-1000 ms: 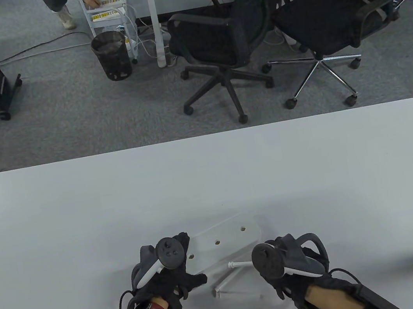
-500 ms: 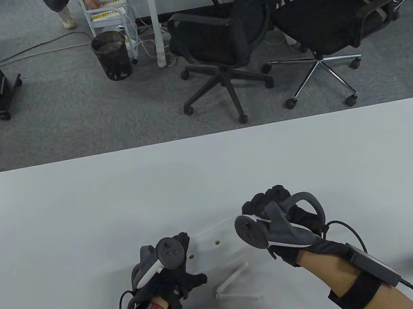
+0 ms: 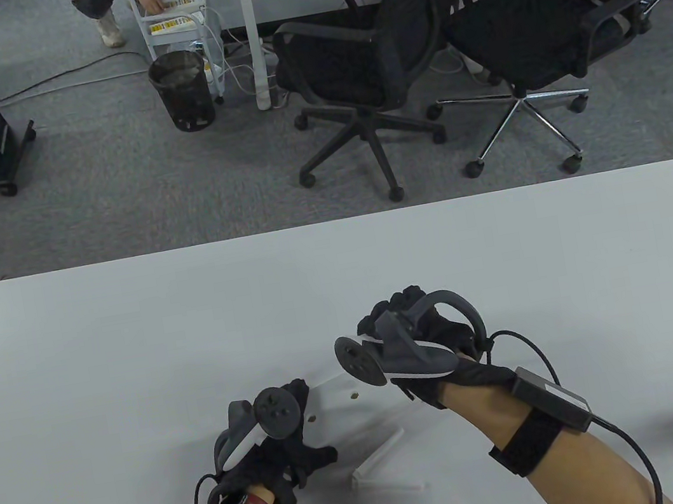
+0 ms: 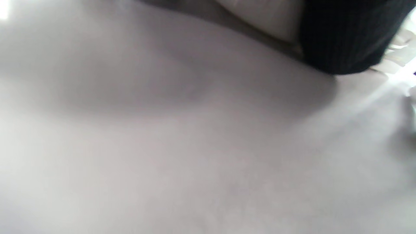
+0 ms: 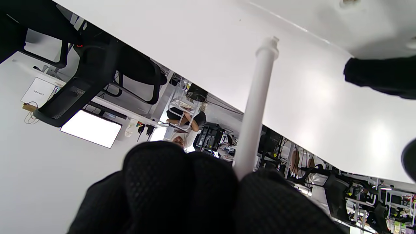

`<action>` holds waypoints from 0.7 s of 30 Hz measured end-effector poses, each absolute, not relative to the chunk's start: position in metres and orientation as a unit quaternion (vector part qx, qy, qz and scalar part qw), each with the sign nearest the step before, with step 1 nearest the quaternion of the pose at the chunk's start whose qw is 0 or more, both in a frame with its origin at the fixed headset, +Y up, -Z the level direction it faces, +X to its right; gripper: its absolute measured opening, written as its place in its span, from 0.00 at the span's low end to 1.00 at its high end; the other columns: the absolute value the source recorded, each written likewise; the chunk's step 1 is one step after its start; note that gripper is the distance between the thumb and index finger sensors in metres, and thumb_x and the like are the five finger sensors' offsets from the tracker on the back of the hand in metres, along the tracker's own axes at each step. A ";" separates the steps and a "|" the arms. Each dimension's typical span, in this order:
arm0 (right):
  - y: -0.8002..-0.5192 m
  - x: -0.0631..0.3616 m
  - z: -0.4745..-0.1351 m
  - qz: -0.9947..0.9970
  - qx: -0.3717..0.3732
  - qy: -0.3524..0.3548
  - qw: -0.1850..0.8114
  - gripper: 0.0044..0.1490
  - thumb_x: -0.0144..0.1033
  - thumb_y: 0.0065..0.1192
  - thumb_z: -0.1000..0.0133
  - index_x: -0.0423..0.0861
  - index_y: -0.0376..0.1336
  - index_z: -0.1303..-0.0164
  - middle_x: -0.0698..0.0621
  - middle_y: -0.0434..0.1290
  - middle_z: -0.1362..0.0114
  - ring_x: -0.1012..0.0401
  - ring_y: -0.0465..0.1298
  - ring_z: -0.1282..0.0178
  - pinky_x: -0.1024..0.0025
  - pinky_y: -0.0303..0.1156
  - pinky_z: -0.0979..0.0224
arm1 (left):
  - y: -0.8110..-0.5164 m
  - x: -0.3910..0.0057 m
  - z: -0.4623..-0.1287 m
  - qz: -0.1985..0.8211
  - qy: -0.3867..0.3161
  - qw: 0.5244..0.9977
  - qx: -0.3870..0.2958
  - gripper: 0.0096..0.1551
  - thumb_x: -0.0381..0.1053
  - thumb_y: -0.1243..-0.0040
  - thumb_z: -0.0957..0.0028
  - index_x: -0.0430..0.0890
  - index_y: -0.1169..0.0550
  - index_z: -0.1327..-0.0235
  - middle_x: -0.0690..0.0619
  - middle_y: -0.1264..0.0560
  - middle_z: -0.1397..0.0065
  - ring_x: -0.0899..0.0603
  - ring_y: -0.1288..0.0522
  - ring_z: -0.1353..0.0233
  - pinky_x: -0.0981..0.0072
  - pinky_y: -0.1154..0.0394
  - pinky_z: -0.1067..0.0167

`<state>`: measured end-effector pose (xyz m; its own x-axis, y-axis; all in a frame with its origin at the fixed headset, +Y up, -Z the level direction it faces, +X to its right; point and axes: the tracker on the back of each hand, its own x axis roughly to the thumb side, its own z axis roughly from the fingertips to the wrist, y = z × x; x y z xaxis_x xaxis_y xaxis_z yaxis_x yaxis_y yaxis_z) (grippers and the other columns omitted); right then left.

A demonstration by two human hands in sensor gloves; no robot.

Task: Fit Hanoi Tower parts together into a complete Hanoi Tower

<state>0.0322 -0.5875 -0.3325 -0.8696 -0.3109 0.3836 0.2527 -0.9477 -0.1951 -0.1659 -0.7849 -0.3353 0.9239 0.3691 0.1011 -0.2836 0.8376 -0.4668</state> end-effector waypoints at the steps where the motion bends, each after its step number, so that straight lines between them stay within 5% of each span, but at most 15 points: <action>1: -0.591 0.032 -0.334 -0.964 -0.211 0.069 0.149 0.26 0.36 0.69 0.56 0.45 0.68 0.47 0.45 0.79 0.49 0.48 0.79 0.49 0.43 0.68 0.28 | -0.785 -0.166 -0.335 0.171 -0.094 0.954 -0.228 0.73 0.71 0.30 0.57 0.57 0.69 0.25 0.50 0.64 0.16 0.37 0.64 0.15 0.39 0.65 0.23; 21: -0.645 0.047 -0.357 -0.972 -0.179 0.035 0.150 0.27 0.37 0.68 0.56 0.44 0.69 0.46 0.45 0.80 0.50 0.49 0.80 0.50 0.44 0.69 0.29 | -0.786 -0.166 -0.336 0.172 -0.093 0.954 -0.229 0.73 0.71 0.30 0.57 0.57 0.69 0.25 0.50 0.64 0.16 0.38 0.65 0.15 0.39 0.65 0.23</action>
<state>0.0466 -0.6452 -0.3571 -0.8911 -0.3036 0.3373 0.2789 -0.9527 -0.1207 -0.1661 -0.7860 -0.3358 0.9234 0.3707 0.0993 -0.2854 0.8362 -0.4682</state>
